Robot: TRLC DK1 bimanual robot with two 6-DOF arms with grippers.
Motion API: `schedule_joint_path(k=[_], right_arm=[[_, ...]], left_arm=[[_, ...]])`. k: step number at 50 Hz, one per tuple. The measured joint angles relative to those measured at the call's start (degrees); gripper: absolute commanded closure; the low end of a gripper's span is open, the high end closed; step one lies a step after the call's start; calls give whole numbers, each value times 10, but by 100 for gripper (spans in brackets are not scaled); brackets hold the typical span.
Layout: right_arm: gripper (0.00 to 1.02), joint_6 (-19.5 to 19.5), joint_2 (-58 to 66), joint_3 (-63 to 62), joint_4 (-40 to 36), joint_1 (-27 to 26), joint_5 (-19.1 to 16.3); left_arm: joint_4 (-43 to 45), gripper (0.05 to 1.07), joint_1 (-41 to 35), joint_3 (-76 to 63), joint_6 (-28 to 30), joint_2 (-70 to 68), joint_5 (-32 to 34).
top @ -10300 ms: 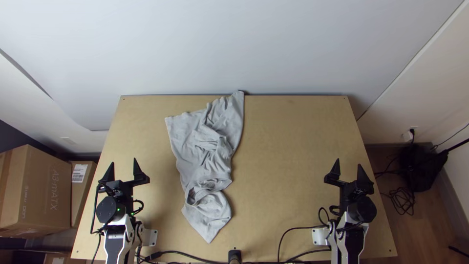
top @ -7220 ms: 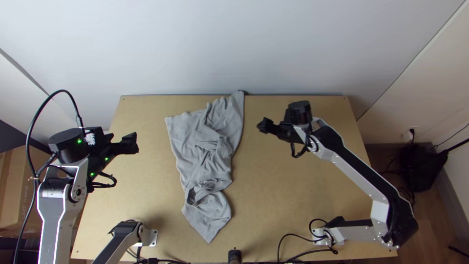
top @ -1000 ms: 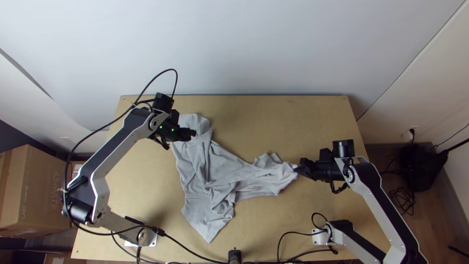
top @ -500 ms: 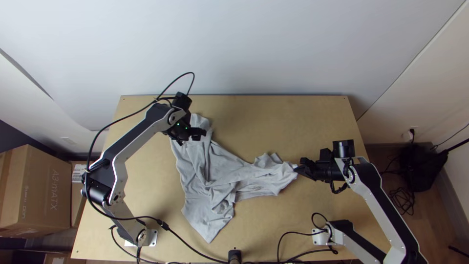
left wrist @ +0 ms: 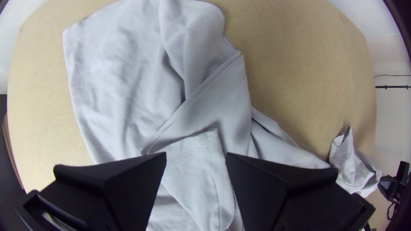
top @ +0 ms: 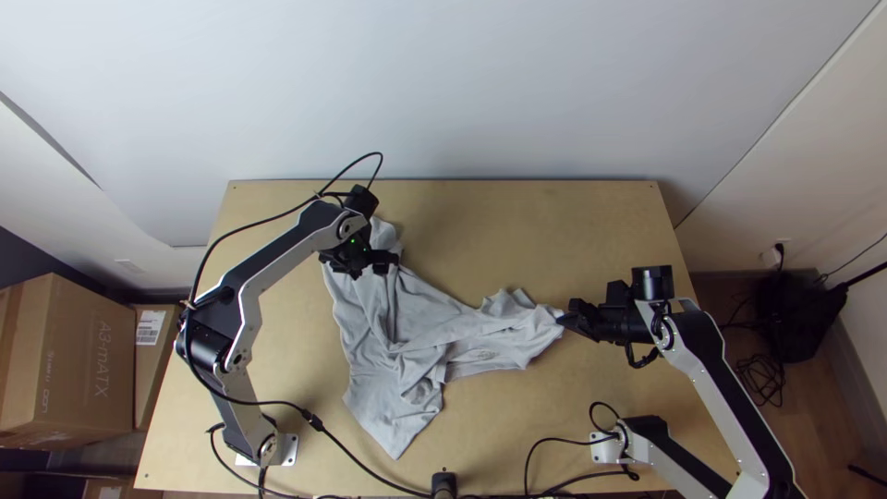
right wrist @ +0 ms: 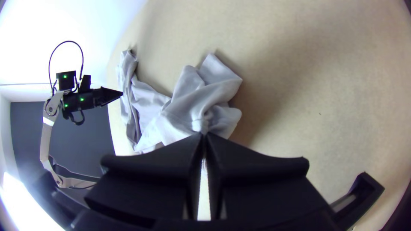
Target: Fold the t-shirt
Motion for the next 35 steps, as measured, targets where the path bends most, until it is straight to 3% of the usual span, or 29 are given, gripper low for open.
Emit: schedule_joint_path(k=[14, 23, 33, 35], right_arm=[[100, 0, -3, 0, 0, 0, 0], [100, 0, -12, 0, 0, 0, 0], [100, 0, -12, 0, 0, 0, 0], [100, 0, -12, 0, 0, 0, 0]], left_arm=[[11, 39, -2, 0, -2, 23, 0], [16, 68, -4, 0, -2, 27, -4], [25, 69, -5, -2, -2, 34, -7], [29, 76, -6, -5, -2, 34, -8]])
